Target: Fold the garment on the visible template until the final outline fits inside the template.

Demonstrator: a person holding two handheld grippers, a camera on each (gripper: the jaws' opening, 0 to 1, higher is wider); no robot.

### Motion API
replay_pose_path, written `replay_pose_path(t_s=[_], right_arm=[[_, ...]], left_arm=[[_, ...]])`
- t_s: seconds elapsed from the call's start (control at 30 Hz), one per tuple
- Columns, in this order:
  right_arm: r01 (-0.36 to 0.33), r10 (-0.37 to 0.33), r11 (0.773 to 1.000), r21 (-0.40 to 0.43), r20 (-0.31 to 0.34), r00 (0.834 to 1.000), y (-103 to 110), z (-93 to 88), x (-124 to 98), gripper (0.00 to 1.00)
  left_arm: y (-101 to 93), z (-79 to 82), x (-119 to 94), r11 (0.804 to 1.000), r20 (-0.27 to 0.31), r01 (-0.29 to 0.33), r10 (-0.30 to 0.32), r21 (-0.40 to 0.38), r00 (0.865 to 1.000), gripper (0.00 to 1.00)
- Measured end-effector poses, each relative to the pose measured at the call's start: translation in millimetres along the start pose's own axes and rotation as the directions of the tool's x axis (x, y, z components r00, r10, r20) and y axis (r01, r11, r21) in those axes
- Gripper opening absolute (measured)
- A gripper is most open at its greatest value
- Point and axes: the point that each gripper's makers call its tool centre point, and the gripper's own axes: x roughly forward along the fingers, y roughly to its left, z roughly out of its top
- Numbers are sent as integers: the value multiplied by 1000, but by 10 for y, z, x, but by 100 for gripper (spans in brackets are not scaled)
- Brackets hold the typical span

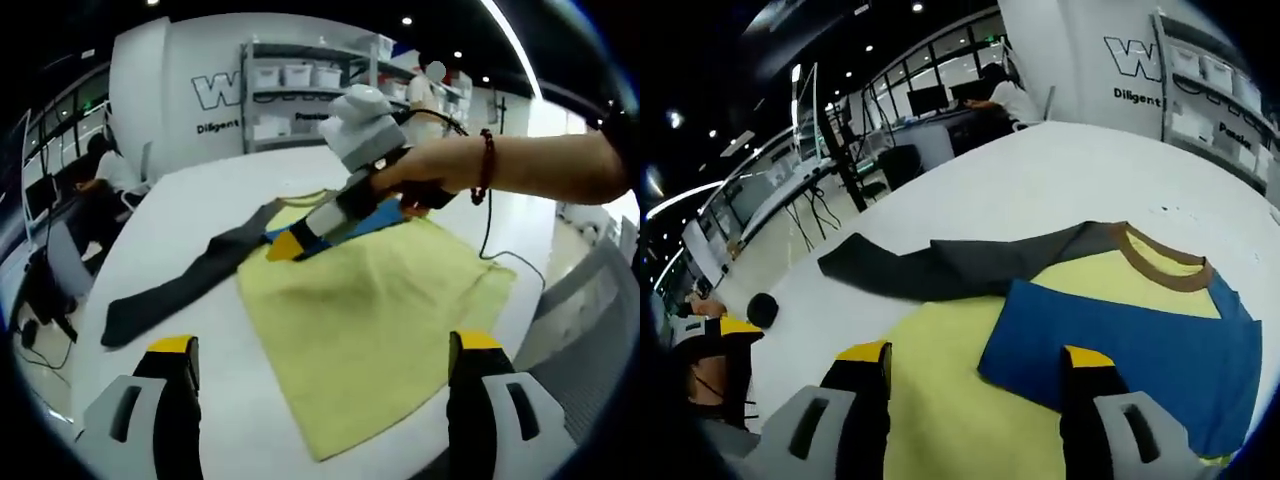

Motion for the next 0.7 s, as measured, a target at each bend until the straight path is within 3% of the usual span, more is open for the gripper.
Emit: replay_pose_path(t_s=[0.33, 0.7], right_arm=[[69, -72, 996, 50, 57, 996, -257, -4, -199, 84], [156, -162, 984, 81, 70, 984, -666, -86, -400, 85]], left_arm=[[-46, 19, 5, 1000, 9, 19, -19, -5, 1000, 99], [-86, 17, 14, 999, 3, 35, -35, 5, 999, 99]])
